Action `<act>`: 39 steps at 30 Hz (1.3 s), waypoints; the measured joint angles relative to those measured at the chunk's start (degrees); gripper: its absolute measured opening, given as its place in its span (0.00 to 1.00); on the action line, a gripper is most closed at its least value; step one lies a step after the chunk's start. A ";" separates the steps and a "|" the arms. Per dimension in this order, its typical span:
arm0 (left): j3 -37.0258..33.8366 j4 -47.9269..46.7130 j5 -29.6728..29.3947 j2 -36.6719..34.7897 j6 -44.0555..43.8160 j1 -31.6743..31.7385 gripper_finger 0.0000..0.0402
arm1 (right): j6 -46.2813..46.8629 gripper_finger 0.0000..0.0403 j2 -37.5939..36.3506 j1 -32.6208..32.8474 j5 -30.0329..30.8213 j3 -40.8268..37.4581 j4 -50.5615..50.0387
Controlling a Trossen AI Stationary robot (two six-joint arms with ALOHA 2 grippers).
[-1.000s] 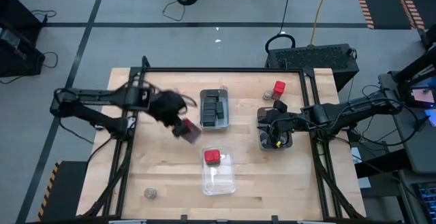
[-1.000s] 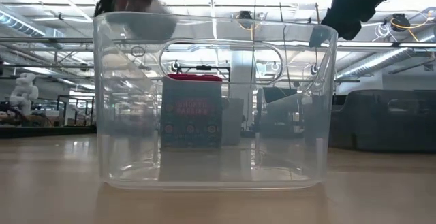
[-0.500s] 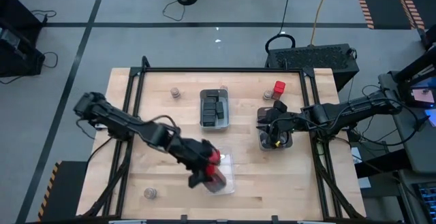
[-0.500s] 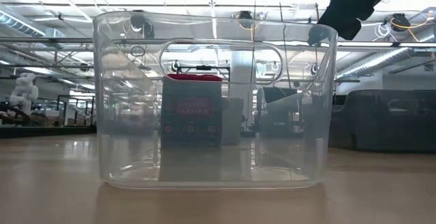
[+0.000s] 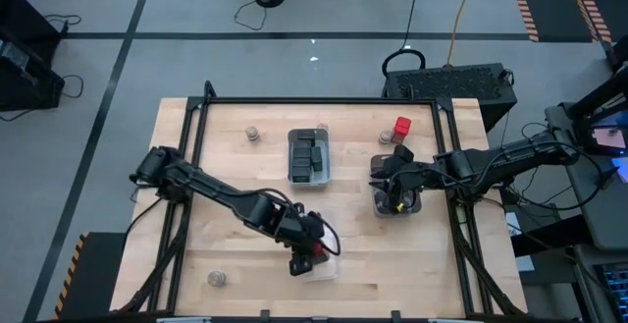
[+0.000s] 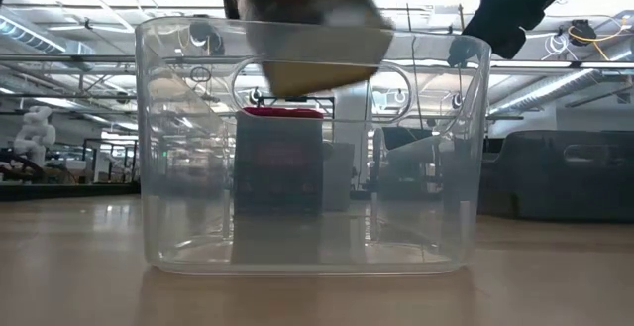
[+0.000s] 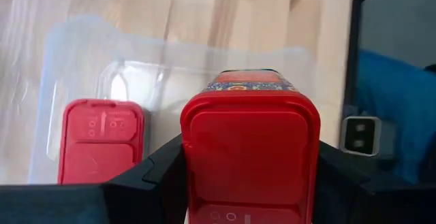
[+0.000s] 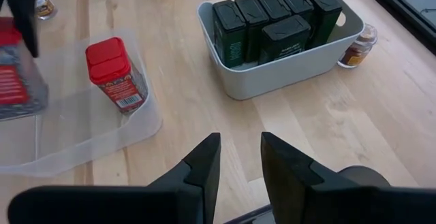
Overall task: Sort spices by type
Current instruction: Put the red spice can into the transparent bin
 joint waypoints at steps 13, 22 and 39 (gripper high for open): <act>-0.04 -4.98 -2.84 3.74 0.97 1.54 0.54 | -2.00 0.22 -0.01 0.00 0.22 0.00 0.17; -0.59 -6.03 -3.20 3.68 1.08 1.53 0.58 | -2.46 0.22 -0.01 0.00 0.22 0.00 0.20; -0.63 -5.98 -3.63 3.68 1.01 1.53 0.66 | -2.45 0.22 -0.01 0.00 0.22 0.00 0.23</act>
